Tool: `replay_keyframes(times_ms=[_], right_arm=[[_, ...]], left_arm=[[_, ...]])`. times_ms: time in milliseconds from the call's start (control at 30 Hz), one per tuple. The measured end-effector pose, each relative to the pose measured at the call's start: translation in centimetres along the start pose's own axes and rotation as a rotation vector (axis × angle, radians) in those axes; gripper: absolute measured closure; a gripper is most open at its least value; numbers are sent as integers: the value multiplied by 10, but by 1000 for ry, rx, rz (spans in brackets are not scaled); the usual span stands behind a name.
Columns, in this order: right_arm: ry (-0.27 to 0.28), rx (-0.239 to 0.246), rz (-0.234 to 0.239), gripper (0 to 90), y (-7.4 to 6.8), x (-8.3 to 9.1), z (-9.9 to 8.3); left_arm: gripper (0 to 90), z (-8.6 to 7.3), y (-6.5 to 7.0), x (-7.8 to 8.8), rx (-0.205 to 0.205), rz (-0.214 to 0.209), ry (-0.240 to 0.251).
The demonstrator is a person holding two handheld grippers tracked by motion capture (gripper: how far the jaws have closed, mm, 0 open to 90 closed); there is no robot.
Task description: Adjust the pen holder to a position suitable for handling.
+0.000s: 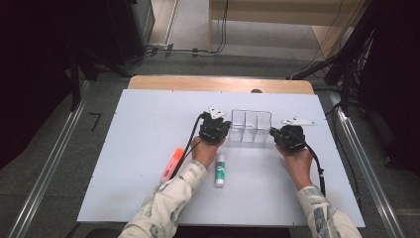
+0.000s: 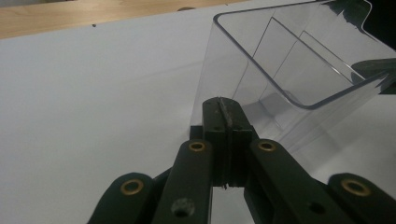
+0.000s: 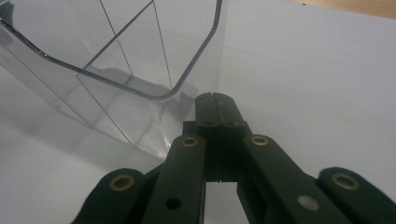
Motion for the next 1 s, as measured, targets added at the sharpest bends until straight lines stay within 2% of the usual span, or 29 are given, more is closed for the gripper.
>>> replay_keyframes(times_ms=[367,533,1000], right_arm=[[1,-6,10,880,-5,0,0],[2,-3,25,880,-13,-2,2],[4,15,80,880,-52,-17,10]], left_arm=[[900,-3,-4,7,4,-5,-8],[900,-8,-10,14,22,-7,2],[900,-18,-45,37,80,54,18]])
Point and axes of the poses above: each handheld gripper's, and its own axes: x roughly backward along the jaws, z roughly out of its top, y roughly to its right, the point moved 5 cm from there along -x, roughly forward along the jaws, and after that the axes turned 2 degrees about -x, right-handed, at the moved point
